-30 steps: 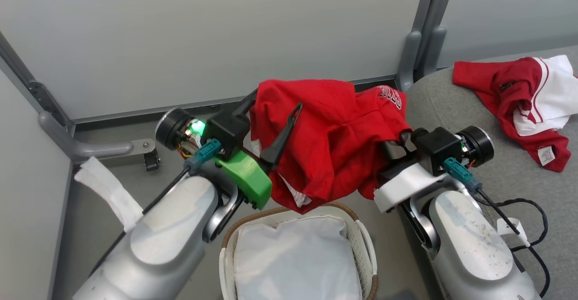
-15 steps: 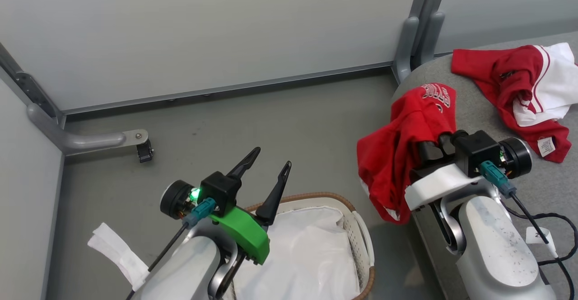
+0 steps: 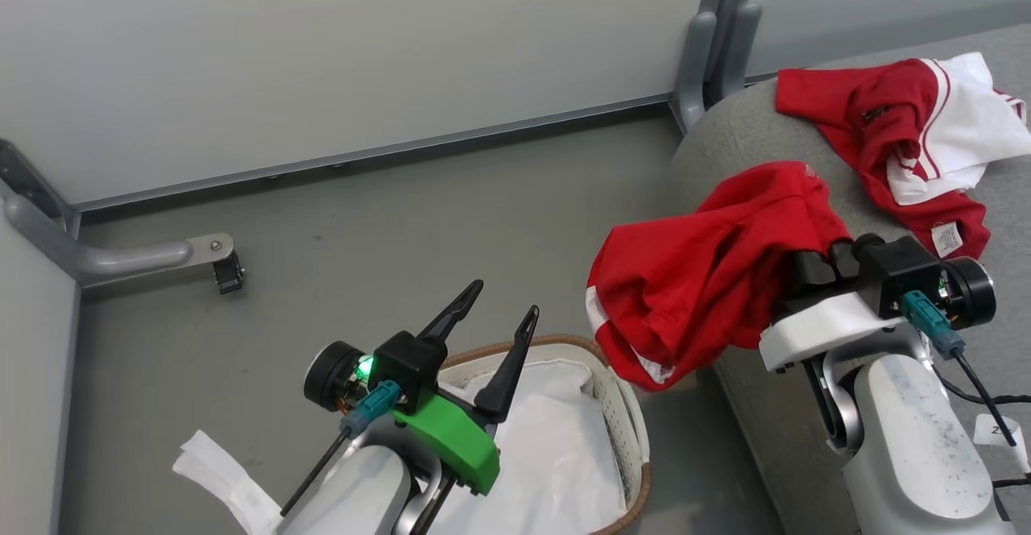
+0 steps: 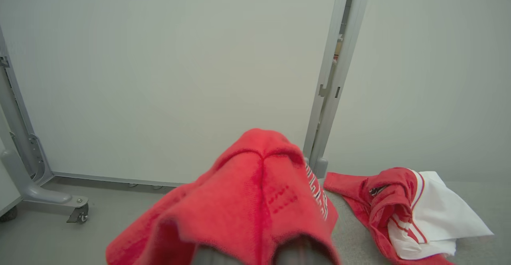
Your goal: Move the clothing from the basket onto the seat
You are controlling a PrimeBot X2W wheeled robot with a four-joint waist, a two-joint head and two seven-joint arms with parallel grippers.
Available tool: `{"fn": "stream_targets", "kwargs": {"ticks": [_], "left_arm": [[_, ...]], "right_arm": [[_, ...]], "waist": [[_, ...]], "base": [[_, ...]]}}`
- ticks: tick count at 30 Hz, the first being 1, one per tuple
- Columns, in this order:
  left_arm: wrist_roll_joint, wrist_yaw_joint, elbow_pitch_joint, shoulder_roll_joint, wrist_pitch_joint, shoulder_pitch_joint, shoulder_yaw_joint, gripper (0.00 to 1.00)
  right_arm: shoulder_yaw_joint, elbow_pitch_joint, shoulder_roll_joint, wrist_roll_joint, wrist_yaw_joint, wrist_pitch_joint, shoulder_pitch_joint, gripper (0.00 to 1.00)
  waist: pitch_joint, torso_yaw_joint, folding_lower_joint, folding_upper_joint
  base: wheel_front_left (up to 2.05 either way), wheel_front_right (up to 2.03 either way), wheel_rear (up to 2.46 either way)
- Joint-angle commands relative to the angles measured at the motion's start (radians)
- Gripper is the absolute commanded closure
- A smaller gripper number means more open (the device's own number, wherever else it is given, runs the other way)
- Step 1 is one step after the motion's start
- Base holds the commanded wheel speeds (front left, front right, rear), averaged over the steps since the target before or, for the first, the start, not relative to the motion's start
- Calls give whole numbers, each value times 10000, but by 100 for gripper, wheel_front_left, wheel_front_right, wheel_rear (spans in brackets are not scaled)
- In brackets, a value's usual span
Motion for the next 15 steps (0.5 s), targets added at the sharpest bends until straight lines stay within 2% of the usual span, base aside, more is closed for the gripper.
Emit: {"fn": "stream_targets", "kwargs": {"ticks": [1, 10, 15], "left_arm": [[141, -39, -88, -24, -5, 162, 75, 0], [716, -82, -427, -31, -6, -326, 35, 0], [734, -82, -445, 83, -6, -680, -245, 0]], "right_arm": [[-74, -91, -37, -77, -14, -47, 21, 100], [-715, -499, -30, -145, -14, -47, -195, 100], [-1089, -512, -24, 44, -14, -46, -192, 100]], "waist": [[183, -318, 0, 21], [1181, -2161, 0, 21], [1685, -2952, 0, 21]], "base": [[0, 0, 0], [0, 0, 0], [0, 0, 0]]}}
